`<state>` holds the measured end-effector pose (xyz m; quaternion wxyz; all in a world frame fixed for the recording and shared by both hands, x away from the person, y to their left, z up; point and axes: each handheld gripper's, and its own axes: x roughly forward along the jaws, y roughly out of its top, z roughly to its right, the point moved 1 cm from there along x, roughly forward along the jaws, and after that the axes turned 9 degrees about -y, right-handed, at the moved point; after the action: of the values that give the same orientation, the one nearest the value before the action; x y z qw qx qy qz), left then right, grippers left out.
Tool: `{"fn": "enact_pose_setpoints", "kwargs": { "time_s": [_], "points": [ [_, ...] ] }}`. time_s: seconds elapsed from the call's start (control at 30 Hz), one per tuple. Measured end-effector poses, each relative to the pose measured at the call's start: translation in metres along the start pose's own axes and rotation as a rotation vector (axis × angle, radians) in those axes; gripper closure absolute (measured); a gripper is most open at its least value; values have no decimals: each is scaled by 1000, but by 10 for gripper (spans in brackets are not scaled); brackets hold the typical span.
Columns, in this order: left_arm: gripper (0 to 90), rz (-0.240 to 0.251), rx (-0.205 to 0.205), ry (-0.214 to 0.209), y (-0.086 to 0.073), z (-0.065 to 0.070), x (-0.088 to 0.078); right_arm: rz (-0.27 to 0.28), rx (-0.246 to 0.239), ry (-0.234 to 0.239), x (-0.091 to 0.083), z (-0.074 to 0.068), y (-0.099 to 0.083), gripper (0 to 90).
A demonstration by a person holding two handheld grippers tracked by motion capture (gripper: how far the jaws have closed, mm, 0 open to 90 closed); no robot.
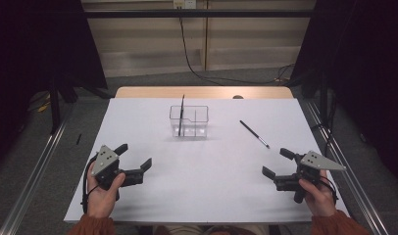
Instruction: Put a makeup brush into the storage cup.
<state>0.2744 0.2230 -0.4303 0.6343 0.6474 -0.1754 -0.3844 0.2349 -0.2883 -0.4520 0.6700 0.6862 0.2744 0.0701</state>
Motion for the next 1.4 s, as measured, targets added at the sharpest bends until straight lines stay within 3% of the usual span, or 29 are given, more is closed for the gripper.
{"fn": "enact_pose_setpoints", "kwargs": {
  "time_s": [0.2,0.27,0.33,1.0,1.2,1.27,1.4],
  "points": [
    [30,20,-23,18,-5,3,-8,0,1,2,0,0,0,0],
    [32,37,-27,-15,-6,3,-11,-1,1,1,-1,1,0,1],
    [36,15,-4,8,-6,2,-11,4,0,4,-1,2,1,2],
    [29,11,-16,32,-12,7,-15,23,-22,-31,3,2,4,8],
    [29,11,-12,35,-12,9,-17,24,-9,-36,5,7,14,6],
    [29,11,-16,31,-12,9,-17,21,15,-30,9,10,19,4],
    [29,12,-15,36,-13,9,-18,8,2,-36,17,16,25,2]
  ]
}}
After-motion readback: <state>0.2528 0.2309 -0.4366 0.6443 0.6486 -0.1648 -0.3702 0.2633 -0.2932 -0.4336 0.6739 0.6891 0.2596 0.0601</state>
